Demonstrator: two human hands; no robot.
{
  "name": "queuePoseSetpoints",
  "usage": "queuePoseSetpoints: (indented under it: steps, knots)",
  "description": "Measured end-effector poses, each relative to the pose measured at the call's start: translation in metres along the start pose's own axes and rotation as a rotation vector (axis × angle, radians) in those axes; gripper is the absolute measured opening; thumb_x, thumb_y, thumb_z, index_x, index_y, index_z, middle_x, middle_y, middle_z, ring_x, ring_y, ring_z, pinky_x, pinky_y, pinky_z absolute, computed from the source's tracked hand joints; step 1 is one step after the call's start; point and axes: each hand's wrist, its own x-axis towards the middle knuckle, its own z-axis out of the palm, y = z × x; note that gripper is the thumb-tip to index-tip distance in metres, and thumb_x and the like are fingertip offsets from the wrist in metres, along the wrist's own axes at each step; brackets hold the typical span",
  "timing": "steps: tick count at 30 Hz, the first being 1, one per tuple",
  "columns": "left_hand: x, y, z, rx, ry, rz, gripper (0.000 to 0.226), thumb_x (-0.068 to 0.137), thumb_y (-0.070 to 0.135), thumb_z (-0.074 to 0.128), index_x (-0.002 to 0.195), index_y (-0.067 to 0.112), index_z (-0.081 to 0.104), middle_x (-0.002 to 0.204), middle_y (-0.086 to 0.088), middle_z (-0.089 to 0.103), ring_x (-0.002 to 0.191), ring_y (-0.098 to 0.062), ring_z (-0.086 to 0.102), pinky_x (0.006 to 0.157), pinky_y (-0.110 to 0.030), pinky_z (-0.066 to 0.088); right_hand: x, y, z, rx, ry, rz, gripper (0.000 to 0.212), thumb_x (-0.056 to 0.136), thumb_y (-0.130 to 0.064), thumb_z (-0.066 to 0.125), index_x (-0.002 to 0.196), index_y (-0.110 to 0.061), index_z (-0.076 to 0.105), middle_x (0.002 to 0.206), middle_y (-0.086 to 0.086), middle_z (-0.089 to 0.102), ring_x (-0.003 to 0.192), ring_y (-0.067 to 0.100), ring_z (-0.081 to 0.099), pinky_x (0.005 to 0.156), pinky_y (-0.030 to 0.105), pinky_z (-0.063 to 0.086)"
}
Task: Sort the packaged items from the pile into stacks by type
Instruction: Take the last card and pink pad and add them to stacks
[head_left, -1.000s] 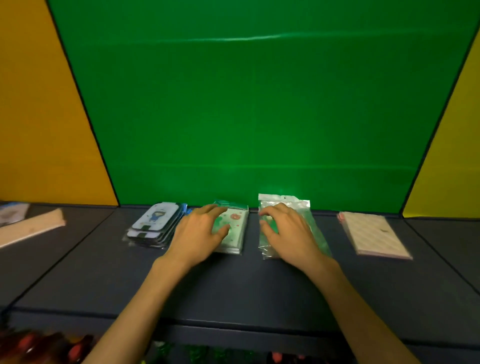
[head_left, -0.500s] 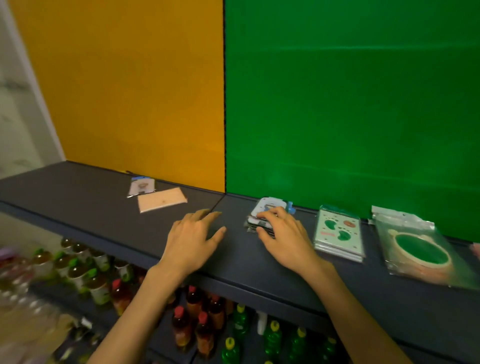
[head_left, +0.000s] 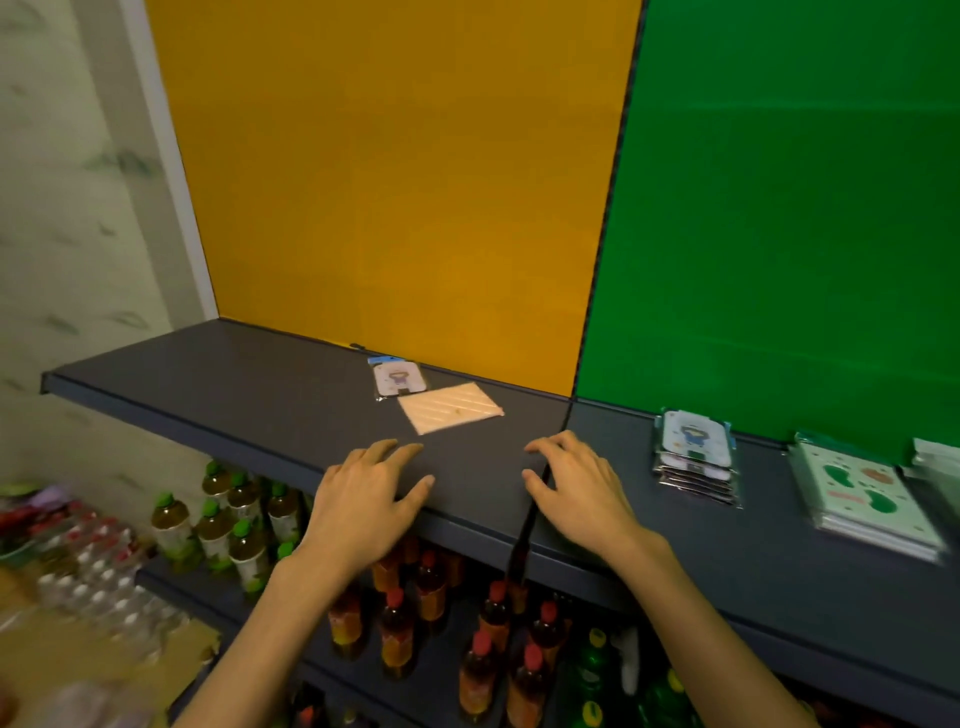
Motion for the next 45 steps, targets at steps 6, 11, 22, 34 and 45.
queuePoseSetpoints:
  steps: [6, 11, 22, 34, 45]
  knots:
    - [0.038, -0.049, 0.011, -0.030, -0.027, -0.014, 0.057, 0.096, 0.061, 0.035, 0.148, 0.037, 0.037, 0.153, 0.003, 0.040, 0.136, -0.022, 0.042, 0.106, -0.044, 0.042, 0.050, -0.022, 0.025, -0.029, 0.009, 0.025, 0.042, 0.098, -0.045, 0.047, 0.136, -0.028, 0.050, 0.135, -0.002, 0.049, 0.125, 0.020, 0.049, 0.101, 0.041, 0.042]
    - [0.088, -0.079, 0.023, -0.051, -0.067, -0.018, 0.056, 0.097, 0.059, 0.038, 0.148, 0.037, 0.036, 0.154, 0.004, 0.039, 0.136, -0.020, 0.041, 0.107, -0.044, 0.040, 0.104, -0.024, 0.046, -0.019, 0.022, 0.053, 0.043, 0.098, -0.044, 0.049, 0.137, -0.027, 0.050, 0.135, -0.001, 0.050, 0.124, 0.021, 0.049, 0.100, 0.041, 0.043]
    - [0.206, -0.123, 0.044, -0.034, -0.125, 0.013, 0.055, 0.096, 0.059, 0.042, 0.144, 0.033, 0.044, 0.144, 0.000, 0.049, 0.125, -0.023, 0.050, 0.097, -0.042, 0.047, 0.178, -0.011, 0.067, -0.021, 0.038, 0.184, 0.045, 0.095, -0.050, 0.051, 0.133, -0.027, 0.052, 0.131, -0.002, 0.053, 0.123, 0.019, 0.049, 0.097, 0.039, 0.044]
    - [0.259, -0.140, 0.075, 0.055, -0.316, 0.171, 0.053, 0.098, 0.061, 0.028, 0.145, 0.039, 0.042, 0.149, -0.002, 0.042, 0.133, -0.026, 0.042, 0.106, -0.050, 0.034, 0.191, -0.022, 0.077, -0.115, 0.037, 0.375, 0.067, 0.088, -0.067, 0.049, 0.135, -0.019, 0.053, 0.130, 0.000, 0.052, 0.121, 0.022, 0.051, 0.095, 0.040, 0.046]
    - [0.261, -0.192, 0.072, 0.047, -0.110, 0.193, 0.060, 0.089, 0.074, 0.033, 0.110, 0.029, 0.068, 0.129, 0.002, 0.060, 0.114, -0.018, 0.055, 0.090, -0.040, 0.050, 0.194, -0.060, 0.091, -0.168, -0.037, 0.517, 0.090, 0.070, -0.089, 0.047, 0.126, -0.020, 0.056, 0.127, 0.002, 0.051, 0.119, 0.026, 0.049, 0.095, 0.045, 0.045]
